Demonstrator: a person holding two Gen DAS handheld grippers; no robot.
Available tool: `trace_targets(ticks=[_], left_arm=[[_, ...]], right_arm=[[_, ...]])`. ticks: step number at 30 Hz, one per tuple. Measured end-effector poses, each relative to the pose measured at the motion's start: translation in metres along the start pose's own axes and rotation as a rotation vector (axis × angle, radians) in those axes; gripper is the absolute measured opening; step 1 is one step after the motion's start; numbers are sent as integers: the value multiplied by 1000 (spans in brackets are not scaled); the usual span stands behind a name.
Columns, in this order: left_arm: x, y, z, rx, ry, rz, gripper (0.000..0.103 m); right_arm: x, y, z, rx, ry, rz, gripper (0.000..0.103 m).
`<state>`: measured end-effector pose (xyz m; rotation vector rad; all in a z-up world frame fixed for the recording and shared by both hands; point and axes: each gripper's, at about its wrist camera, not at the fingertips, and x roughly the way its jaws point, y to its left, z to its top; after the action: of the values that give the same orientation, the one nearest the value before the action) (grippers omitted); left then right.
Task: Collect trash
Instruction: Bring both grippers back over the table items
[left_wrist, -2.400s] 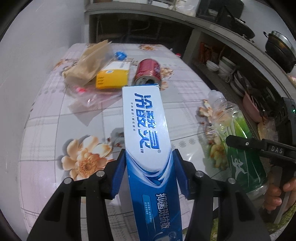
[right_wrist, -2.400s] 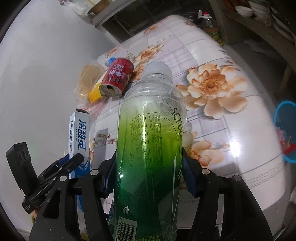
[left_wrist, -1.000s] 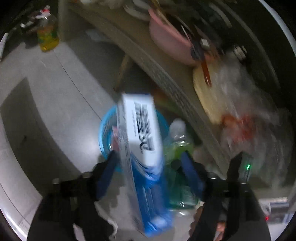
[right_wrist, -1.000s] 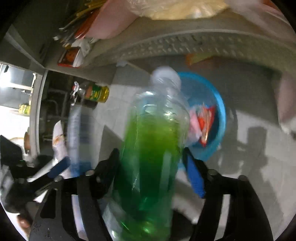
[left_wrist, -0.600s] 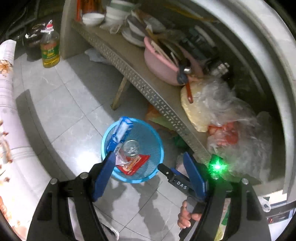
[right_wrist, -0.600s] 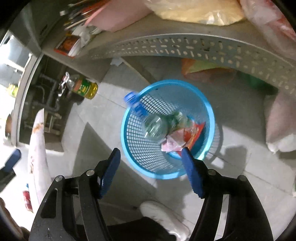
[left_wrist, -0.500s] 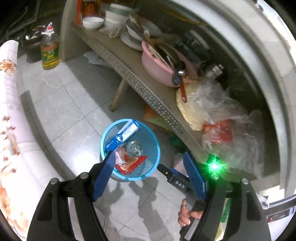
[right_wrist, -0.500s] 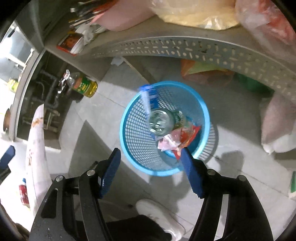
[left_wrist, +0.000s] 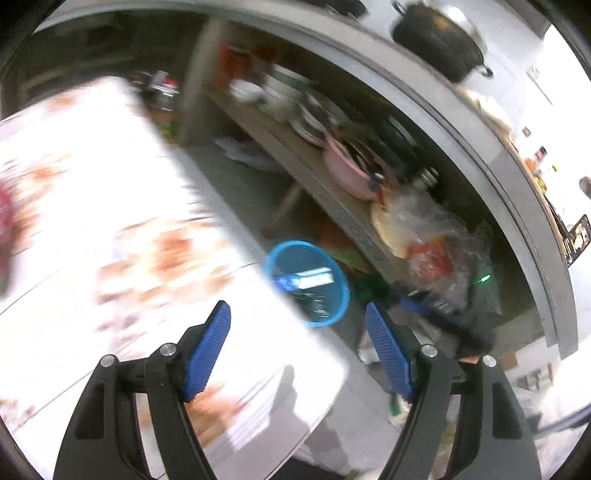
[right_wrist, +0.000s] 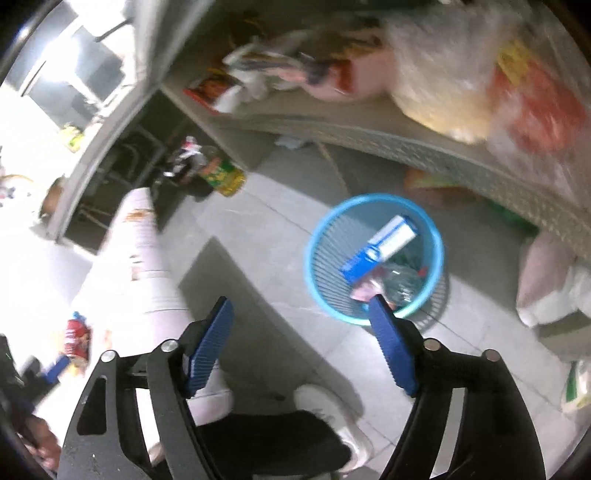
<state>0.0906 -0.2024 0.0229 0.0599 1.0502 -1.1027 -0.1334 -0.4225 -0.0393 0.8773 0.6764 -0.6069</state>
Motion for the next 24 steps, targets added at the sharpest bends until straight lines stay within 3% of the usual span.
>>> trace_targets(ticks=[4,10,17,24], left_arm=[[-54,44,-35,-74,-82,132,74],[-117,98,-69,-179,-203,280,74],[-153,136,-80,-195,-293,415,74],[-162,154,-85,-186,-326,474,74]], right_arm=[[-2,54,7,-77,6,106,77],[23,152,1,-228,111,294,81],[74,287,-39,-380,328,511,86],[140,386,-79,-426,455,515,88]])
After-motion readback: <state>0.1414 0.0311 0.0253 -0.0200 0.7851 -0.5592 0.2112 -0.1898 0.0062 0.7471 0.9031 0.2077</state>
